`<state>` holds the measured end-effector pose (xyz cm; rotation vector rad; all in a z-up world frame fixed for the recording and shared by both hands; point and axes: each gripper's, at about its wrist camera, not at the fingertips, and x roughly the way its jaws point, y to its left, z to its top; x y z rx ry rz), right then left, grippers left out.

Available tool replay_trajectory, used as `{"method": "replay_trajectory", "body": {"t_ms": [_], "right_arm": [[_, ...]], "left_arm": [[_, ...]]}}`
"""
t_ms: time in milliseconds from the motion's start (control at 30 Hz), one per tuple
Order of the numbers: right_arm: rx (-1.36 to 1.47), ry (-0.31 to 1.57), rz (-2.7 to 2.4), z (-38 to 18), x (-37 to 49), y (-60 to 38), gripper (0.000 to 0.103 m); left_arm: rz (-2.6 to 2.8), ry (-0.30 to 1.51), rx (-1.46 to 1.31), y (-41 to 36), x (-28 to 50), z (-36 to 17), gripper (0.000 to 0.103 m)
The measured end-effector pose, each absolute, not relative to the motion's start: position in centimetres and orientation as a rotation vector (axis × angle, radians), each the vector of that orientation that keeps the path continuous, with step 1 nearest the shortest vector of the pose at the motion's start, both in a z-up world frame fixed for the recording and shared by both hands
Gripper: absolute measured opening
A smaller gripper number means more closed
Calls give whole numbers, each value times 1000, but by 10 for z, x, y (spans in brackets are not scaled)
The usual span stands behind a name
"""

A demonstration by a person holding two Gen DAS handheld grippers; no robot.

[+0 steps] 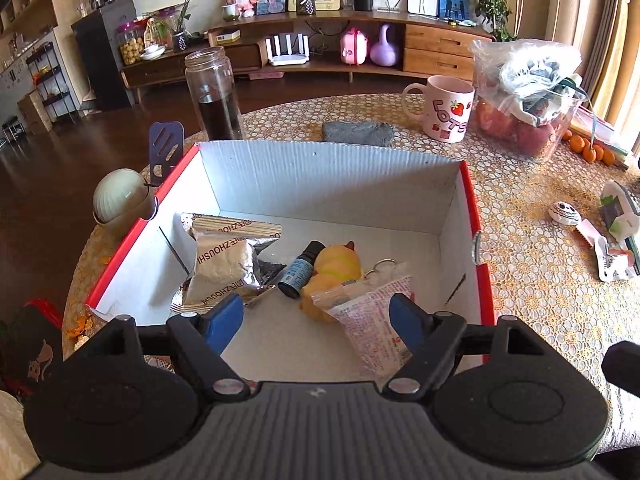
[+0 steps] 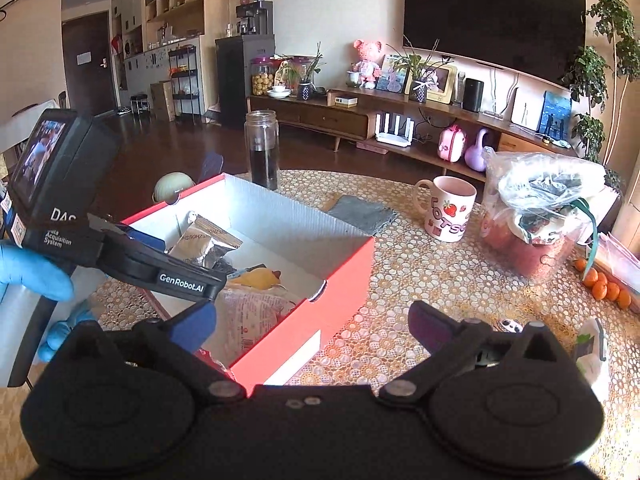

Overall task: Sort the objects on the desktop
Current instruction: 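Withdraw both tools from the shoebox toward the remaining table items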

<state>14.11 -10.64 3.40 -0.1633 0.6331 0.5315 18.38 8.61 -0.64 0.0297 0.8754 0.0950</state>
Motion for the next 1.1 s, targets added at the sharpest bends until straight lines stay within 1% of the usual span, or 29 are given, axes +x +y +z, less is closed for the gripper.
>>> {"method": "replay_trajectory", "body": {"t_ms": [100, 167, 367, 433, 767, 1100], "right_arm": [[-142, 627, 518, 36, 134, -122, 102], [-133, 622, 511, 36, 130, -132, 102], [-133, 591, 485, 34, 110, -162, 102], [-129, 585, 473, 33, 105, -172, 102], [-86, 591, 349, 17, 93, -241, 102], [-47, 616, 188, -6, 108, -319, 102]], "left_arm": [[79, 855, 37, 74, 174, -3, 86], [67, 840, 43, 66, 168, -1, 86], [10, 811, 64, 37, 153, 4, 93], [-14, 801, 65, 26, 148, 6, 101], [-168, 826, 60, -31, 141, -8, 102], [-300, 799, 126, -102, 155, -20, 102]]}}
